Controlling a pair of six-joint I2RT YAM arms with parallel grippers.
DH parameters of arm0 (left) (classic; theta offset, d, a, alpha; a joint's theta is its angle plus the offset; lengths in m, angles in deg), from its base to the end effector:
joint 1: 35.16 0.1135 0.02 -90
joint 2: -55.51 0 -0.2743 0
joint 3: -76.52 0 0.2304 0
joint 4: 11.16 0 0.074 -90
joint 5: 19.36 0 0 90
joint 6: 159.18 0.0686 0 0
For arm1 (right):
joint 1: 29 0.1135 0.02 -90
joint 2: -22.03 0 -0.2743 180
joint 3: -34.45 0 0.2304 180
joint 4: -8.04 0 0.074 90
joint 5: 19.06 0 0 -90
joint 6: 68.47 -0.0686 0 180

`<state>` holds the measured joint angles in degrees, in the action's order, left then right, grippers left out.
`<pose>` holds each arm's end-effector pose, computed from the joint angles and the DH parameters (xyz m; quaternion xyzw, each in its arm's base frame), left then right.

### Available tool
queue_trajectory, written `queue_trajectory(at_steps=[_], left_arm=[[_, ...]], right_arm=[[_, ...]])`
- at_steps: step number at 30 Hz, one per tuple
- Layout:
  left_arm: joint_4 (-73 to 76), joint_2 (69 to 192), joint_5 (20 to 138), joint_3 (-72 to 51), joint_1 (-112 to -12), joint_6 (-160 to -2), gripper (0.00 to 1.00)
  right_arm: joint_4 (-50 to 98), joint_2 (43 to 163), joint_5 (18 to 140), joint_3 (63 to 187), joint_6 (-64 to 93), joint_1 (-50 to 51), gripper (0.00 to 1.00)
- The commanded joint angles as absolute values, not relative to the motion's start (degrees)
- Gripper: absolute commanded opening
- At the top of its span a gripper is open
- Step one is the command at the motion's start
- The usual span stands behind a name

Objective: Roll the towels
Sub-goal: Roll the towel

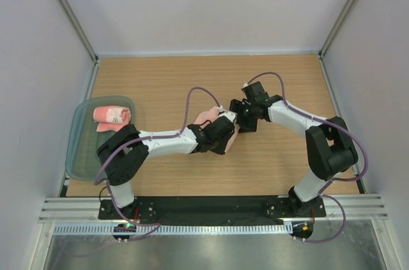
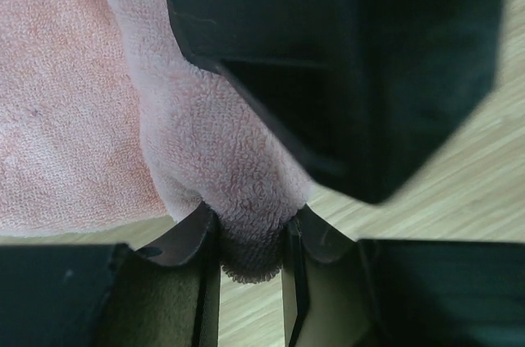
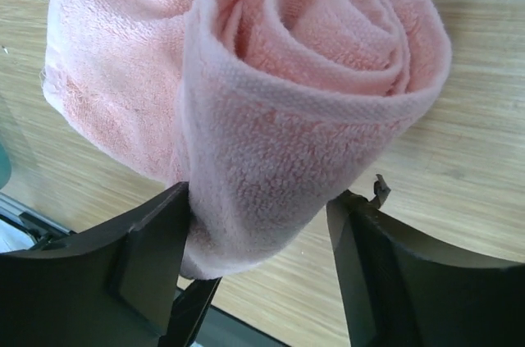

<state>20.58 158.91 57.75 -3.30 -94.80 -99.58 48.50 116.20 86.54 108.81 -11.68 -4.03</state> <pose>0.2027 -0.3157 0.1723 0.2070 0.9263 -0.1337 0.2851 0.2879 0.1544 0.1874 0.0341 0.9576 0.2382 0.1583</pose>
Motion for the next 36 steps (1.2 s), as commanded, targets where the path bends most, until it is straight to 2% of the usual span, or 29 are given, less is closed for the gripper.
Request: queue_trajectory(at_steps=[1,7,9,11,18,26,29,36], left_arm=[[18.1,158.5,69.0,-0.6,-93.5,-102.3,0.08],[14.7,156.4,79.4,1.0,-91.0,-107.1,0.08],[14.8,156.7,82.4,0.7,-89.8,-108.9,0.08],[15.3,157.0,84.3,0.3,-89.1,-109.5,0.08],[15.4,156.9,91.7,1.2,-84.6,-114.6,0.06],[12.7,160.4,106.2,3.1,-74.8,-124.4,0.06],[12.9,162.9,108.3,2.5,-72.7,-125.1,0.06],[14.0,170.6,116.3,1.2,-67.2,-128.5,0.08]], right_arm=[[54.6,116.6,87.6,112.9,-11.0,-5.1,0.74],[59.3,117.5,84.3,119.3,-10.9,-10.4,0.85],[60.0,117.5,83.8,120.8,-11.1,-13.0,0.95],[61.8,117.6,82.9,123.5,-10.9,-14.3,0.98],[60.8,113.0,82.9,124.0,-10.7,-16.9,1.0],[44.7,106.0,97.4,107.7,-14.0,-16.9,1.0],[37.7,105.3,102.0,101.9,-16.7,-16.9,1.0],[28.7,106.8,105.1,95.9,-19.0,-16.8,1.0]])
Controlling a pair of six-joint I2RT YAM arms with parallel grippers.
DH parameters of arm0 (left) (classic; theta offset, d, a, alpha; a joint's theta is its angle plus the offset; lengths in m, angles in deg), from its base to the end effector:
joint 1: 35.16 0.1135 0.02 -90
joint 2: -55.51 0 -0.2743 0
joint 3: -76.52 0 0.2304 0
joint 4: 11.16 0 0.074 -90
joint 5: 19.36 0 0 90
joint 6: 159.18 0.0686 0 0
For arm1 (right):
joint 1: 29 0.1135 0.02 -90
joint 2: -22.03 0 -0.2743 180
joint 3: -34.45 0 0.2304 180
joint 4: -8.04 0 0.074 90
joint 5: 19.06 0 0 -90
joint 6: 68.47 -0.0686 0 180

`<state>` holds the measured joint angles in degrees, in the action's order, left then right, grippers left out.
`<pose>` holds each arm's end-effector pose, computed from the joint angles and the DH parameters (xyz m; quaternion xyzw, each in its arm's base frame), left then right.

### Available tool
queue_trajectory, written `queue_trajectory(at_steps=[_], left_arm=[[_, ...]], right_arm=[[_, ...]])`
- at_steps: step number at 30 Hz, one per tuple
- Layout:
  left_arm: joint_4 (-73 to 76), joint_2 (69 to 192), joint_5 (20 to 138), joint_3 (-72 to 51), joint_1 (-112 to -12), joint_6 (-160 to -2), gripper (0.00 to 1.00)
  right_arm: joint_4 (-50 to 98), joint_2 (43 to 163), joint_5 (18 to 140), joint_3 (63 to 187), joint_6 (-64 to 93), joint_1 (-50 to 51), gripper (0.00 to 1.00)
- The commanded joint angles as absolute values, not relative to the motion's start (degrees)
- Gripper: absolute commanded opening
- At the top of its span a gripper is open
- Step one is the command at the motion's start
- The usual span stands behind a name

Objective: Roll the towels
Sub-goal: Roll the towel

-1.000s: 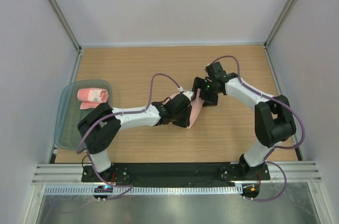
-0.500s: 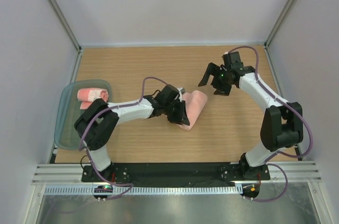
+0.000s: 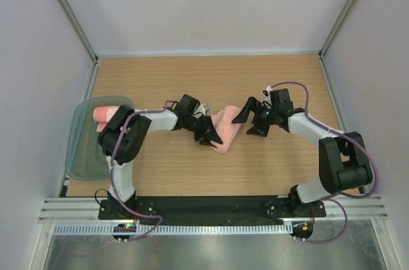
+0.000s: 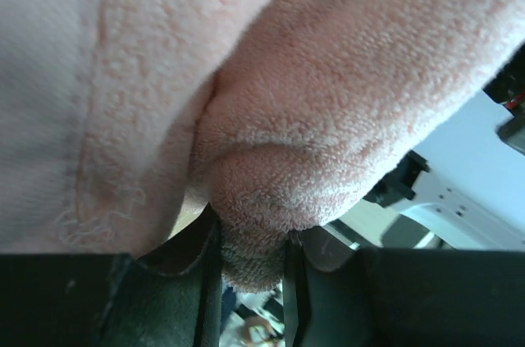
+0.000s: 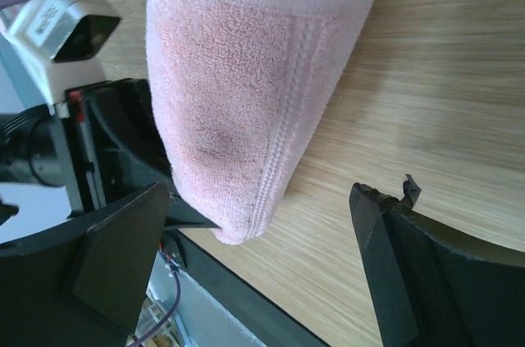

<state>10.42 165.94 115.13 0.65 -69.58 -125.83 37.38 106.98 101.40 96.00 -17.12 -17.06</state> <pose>0.2813 -0.2511 0.1378 0.0625 -0.8901 0.4460 0.0697 0.2745 0.0936 0.1893 0.1295 0.9090 0.3568 0.1723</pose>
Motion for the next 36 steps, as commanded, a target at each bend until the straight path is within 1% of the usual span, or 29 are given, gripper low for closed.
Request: queue_trajectory(at_steps=[1,5,15,18,19,20,21,22,23,24,27,29,30,36], left_arm=[[14.1,171.5,117.1,1.2,-66.7,-128.6,0.08],[15.6,172.0,117.8,0.5,-65.3,-127.9,0.09],[22.0,174.7,118.6,-4.2,-64.1,-124.0,0.17],[24.1,175.4,118.8,-5.5,-64.1,-122.4,0.2],[26.0,175.6,118.5,-6.5,-64.1,-121.8,0.23],[27.3,175.6,116.4,-6.9,-64.1,-120.3,0.29],[28.9,175.2,114.9,-7.5,-64.1,-119.3,0.33],[31.7,174.3,113.5,-7.9,-64.1,-118.2,0.38],[33.1,173.7,111.9,-8.9,-64.2,-116.6,0.42],[34.4,173.2,109.2,-9.2,-64.1,-115.8,0.48],[39.4,171.3,103.3,-10.8,-64.2,-113.1,0.53],[42.7,170.0,100.4,-12.0,-64.2,-111.9,0.54],[44.4,169.6,97.2,-12.3,-64.3,-111.0,0.55],[46.4,162.5,86.6,-14.5,-67.1,-108.5,0.56]], right_arm=[[27.3,106.9,105.4,95.6,-19.1,-16.6,1.0],[24.2,108.6,105.7,95.5,-19.1,-16.3,1.0],[19.5,118.5,104.1,98.8,-19.2,-14.0,0.98],[18.4,120.5,103.4,99.4,-19.8,-12.4,0.93],[18.2,121.2,103.1,99.5,-19.9,-12.0,0.88],[18.1,121.5,102.7,99.7,-20.0,-11.3,0.81],[18.2,121.9,102.4,99.7,-20.0,-10.8,0.81],[18.1,122.1,102.1,99.7,-20.0,-10.6,0.71],[18.2,122.4,101.7,99.7,-20.0,-10.3,0.67],[18.2,122.5,101.4,99.6,-20.0,-9.9,0.6],[19.2,123.1,100.7,99.8,-19.8,-9.8,0.51],[20.6,123.2,100.1,100.1,-19.3,-9.5,0.48],[21.1,123.2,99.7,100.3,-19.2,-9.5,0.46],[24.6,123.2,98.6,101.7,-18.4,-8.7,0.43]])
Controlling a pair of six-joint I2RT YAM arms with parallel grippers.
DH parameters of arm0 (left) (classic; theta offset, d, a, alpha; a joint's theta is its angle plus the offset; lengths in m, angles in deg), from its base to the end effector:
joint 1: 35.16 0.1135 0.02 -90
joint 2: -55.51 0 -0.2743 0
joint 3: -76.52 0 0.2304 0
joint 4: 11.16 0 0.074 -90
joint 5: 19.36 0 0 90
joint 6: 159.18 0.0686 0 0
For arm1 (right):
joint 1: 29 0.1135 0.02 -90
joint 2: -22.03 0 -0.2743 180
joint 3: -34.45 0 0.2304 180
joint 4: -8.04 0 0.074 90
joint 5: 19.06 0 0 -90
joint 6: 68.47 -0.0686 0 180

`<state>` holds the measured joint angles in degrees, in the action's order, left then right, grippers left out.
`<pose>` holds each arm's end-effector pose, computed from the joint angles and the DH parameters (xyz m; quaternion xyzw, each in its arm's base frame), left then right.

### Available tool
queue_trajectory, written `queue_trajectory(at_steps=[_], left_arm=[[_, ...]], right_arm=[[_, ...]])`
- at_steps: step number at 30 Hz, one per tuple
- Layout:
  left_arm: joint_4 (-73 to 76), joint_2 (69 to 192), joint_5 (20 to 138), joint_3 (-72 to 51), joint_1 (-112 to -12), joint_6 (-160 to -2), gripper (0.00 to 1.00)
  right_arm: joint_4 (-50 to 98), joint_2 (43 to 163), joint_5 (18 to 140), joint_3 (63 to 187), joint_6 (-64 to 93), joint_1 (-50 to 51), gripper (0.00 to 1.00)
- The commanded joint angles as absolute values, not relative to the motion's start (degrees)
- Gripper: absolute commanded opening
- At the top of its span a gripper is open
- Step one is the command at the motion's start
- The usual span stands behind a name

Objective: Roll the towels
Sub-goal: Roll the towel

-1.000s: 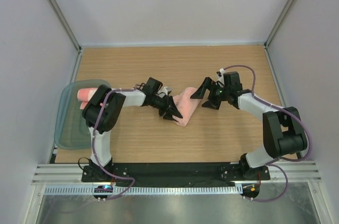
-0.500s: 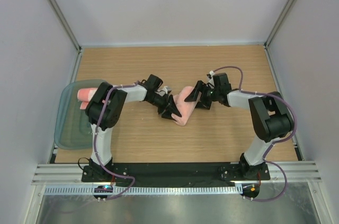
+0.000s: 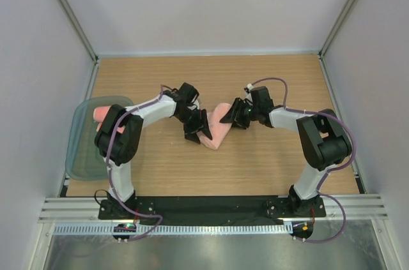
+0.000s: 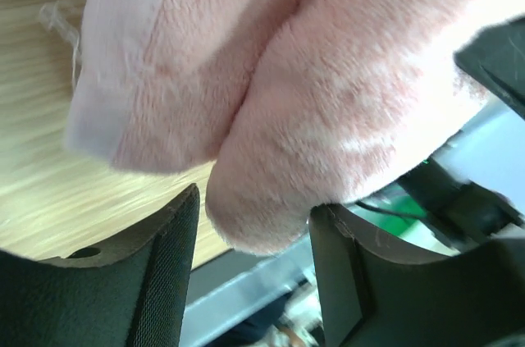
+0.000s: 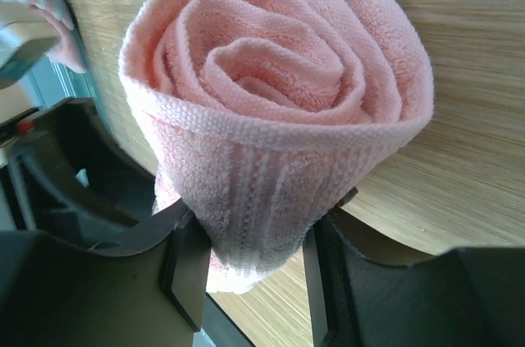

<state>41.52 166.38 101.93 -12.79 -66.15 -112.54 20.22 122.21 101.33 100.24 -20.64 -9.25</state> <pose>0.2971 -0.2200 0.1575 0.0660 -0.9523 0.2926 0.0562 0.3178 0.1510 0.1566 0.0792 0.8983 0.3925 0.1809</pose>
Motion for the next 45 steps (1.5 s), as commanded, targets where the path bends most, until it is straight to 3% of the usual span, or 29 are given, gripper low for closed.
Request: queue_trajectory(at_steps=[1,7,13,25,45], left_arm=[[47.1,161.7,84.8,-15.0,-68.3,-107.7,0.56],[48.3,154.2,68.6,-18.3,-74.0,-103.7,0.56],[47.5,151.0,44.5,-19.5,-89.4,-95.6,0.58],[43.4,162.8,38.2,-20.0,-97.9,-89.1,0.73],[36.5,172.0,48.7,-16.1,-94.4,-88.3,0.75]], right_arm=[[24.9,123.2,98.5,101.9,-18.3,-8.6,0.43],[27.0,123.6,97.9,103.7,-18.1,-7.7,0.42],[28.8,123.7,97.6,105.3,-17.8,-6.9,0.41],[30.0,123.2,97.6,105.5,-17.0,-6.6,0.41],[31.6,123.7,98.6,106.8,-16.4,-6.5,0.45]])
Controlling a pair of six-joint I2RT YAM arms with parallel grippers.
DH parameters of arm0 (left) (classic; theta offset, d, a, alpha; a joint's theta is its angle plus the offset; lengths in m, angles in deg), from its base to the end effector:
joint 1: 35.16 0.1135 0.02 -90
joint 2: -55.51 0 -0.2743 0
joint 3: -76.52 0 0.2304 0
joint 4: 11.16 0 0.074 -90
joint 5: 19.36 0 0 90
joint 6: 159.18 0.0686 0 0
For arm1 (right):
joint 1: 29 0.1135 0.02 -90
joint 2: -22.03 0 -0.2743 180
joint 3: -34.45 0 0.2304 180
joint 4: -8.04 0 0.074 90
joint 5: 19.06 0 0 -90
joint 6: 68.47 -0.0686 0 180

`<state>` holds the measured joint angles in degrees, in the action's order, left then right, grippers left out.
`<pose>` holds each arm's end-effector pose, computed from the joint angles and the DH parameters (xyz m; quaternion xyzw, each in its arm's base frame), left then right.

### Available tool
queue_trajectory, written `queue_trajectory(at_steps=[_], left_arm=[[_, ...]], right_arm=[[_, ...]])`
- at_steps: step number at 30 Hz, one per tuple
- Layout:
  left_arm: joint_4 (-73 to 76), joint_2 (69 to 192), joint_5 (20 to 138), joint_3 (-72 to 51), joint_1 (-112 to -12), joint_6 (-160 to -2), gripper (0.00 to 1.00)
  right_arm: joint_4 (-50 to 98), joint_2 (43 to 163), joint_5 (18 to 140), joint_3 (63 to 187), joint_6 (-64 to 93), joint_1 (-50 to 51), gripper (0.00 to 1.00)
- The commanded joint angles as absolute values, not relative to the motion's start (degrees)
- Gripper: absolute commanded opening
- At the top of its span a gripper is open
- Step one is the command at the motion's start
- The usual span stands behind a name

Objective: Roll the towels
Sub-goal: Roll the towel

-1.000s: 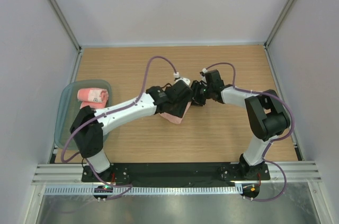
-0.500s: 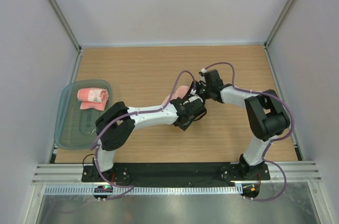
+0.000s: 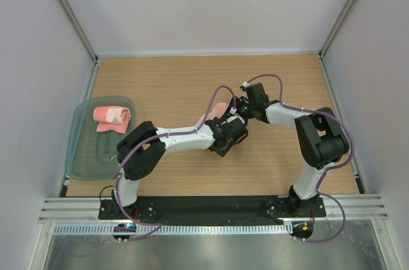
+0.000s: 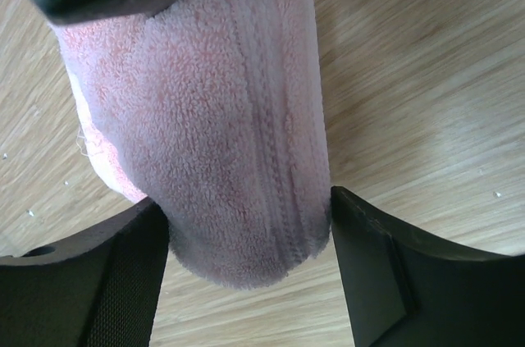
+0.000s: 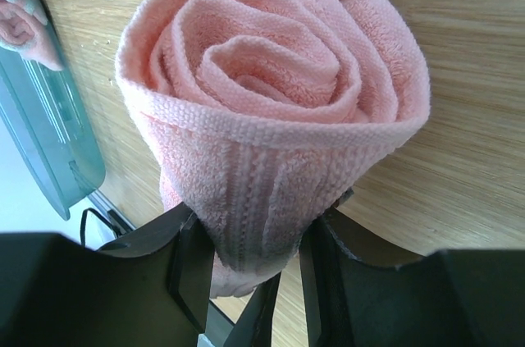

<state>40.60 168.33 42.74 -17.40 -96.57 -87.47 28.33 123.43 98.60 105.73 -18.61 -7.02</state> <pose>0.2143 -0.3262 0.1647 0.3139 0.9047 0.0780 0.2774 0.3213 0.1640 0.1629 0.0642 0.9150 0.3623 0.1656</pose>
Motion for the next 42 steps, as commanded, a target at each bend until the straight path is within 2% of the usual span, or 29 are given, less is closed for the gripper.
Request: queue_trajectory(at_steps=[1,3,9,10,12,16,24,31,42], left_arm=[[36.6,172.1,49.4,-16.1,-94.1,-88.4,0.73],[37.0,173.1,50.5,-16.4,-93.3,-88.8,0.69],[36.7,173.9,57.9,-16.6,-89.3,-88.9,0.42],[36.6,173.9,58.9,-16.5,-88.2,-88.9,0.36],[36.3,173.6,61.8,-16.2,-87.4,-88.8,0.3],[34.6,172.0,66.9,-15.2,-86.1,-89.0,0.27],[34.7,172.8,76.3,-14.7,-82.3,-92.5,0.23],[34.6,172.4,84.6,-14.5,-80.4,-95.5,0.22],[37.0,173.1,88.4,-15.0,-79.1,-97.0,0.21]], right_arm=[[31.7,123.6,98.7,106.9,-16.4,-6.5,0.45],[31.8,123.5,99.2,107.0,-16.5,-6.5,0.46],[33.5,122.8,99.9,107.2,-15.7,-6.3,0.52],[34.2,122.1,99.6,106.9,-15.4,-6.2,0.57],[35.4,121.0,99.0,106.7,-14.7,-6.2,0.69],[38.2,118.6,96.5,106.8,-13.4,-6.6,0.82],[44.7,110.6,83.5,110.4,-13.3,-7.6,1.0],[43.0,106.8,84.8,110.8,-15.6,-9.8,1.0],[32.4,101.9,93.4,105.5,-20.6,-16.2,1.0]])
